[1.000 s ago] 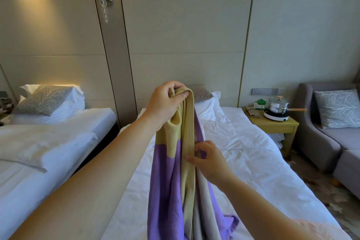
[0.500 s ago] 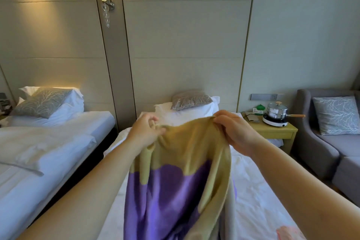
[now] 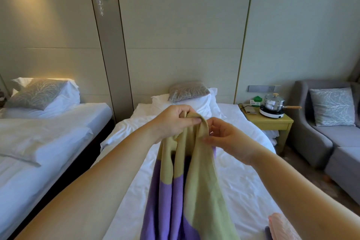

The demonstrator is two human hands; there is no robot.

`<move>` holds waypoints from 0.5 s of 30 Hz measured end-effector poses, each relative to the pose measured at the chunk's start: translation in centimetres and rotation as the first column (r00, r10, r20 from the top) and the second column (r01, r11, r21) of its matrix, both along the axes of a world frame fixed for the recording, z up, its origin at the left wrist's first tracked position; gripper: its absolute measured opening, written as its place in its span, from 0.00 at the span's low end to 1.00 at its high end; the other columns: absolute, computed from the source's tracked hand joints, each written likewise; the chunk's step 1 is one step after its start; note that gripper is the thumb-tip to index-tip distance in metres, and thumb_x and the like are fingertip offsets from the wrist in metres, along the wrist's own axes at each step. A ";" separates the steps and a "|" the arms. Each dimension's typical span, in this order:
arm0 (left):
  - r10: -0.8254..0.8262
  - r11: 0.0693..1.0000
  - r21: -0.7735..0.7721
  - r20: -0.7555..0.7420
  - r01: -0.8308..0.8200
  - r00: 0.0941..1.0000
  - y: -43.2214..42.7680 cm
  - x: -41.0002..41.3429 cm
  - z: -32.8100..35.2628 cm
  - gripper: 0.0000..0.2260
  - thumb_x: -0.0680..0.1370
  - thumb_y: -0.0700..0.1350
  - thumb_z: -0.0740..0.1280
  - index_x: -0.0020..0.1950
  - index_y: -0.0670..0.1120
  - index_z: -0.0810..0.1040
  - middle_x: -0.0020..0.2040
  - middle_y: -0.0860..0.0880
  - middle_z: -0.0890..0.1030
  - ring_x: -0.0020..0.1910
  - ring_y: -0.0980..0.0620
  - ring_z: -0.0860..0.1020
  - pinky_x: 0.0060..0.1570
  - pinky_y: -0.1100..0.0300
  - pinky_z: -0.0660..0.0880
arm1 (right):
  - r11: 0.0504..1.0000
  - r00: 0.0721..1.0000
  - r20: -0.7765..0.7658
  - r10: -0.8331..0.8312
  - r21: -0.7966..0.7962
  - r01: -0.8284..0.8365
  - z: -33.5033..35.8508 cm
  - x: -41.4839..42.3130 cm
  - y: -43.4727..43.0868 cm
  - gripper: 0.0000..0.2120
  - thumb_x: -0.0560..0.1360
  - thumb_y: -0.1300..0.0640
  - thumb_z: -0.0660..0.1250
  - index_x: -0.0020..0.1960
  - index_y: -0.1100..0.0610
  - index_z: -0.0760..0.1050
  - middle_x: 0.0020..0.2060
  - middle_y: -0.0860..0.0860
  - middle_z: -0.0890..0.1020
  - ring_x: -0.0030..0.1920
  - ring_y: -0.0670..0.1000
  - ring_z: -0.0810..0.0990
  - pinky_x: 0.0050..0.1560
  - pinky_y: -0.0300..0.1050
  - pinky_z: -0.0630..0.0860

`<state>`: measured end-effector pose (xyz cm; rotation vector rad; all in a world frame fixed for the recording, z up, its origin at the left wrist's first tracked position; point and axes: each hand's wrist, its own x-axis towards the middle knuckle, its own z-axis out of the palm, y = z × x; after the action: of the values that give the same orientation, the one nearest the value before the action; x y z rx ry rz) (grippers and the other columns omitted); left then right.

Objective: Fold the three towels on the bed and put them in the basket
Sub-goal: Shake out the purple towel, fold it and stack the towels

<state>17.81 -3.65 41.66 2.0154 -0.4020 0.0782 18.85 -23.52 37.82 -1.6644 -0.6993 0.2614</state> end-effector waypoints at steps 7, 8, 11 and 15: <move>0.170 0.973 -0.182 0.156 -0.141 0.973 0.0 0.7 2.9 0.04 0.75 0.45 0.71 0.40 0.49 0.79 0.34 0.47 0.74 0.32 0.54 0.72 0.33 0.63 0.69 | 0.958 0.968 0.131 -0.214 -0.165 0.234 -3.9 -0.9 0.5 0.06 0.71 0.63 0.72 0.48 0.61 0.81 0.49 0.58 0.81 0.49 0.55 0.81 0.54 0.47 0.78; 0.196 0.966 -0.205 0.168 -0.160 0.966 0.2 0.8 3.1 0.04 0.75 0.45 0.71 0.40 0.49 0.79 0.34 0.49 0.75 0.32 0.54 0.73 0.34 0.63 0.70 | 0.945 0.955 0.170 -0.242 -0.181 0.272 -4.1 -1.0 0.7 0.05 0.72 0.61 0.72 0.47 0.61 0.81 0.48 0.59 0.79 0.47 0.56 0.80 0.53 0.48 0.76; 0.265 0.946 -0.243 0.194 -0.215 0.945 1.3 0.8 3.4 0.04 0.75 0.45 0.70 0.42 0.47 0.80 0.33 0.49 0.75 0.31 0.55 0.73 0.34 0.63 0.70 | 0.939 0.939 0.167 -0.300 -0.124 0.321 -4.1 -1.1 0.8 0.04 0.74 0.61 0.69 0.42 0.59 0.82 0.40 0.54 0.80 0.39 0.47 0.78 0.43 0.37 0.74; 0.335 0.931 -0.214 0.184 -0.295 0.924 4.4 0.7 2.5 0.02 0.74 0.45 0.72 0.44 0.47 0.81 0.38 0.45 0.76 0.38 0.50 0.74 0.43 0.57 0.71 | 0.946 0.946 -0.022 -0.322 0.017 0.323 -2.4 -0.3 -0.7 0.07 0.74 0.65 0.66 0.38 0.61 0.79 0.34 0.55 0.77 0.38 0.51 0.74 0.43 0.43 0.69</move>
<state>18.50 0.77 44.17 1.8779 -0.1922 0.5237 18.51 -24.22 35.41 -1.7253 -0.4038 0.0355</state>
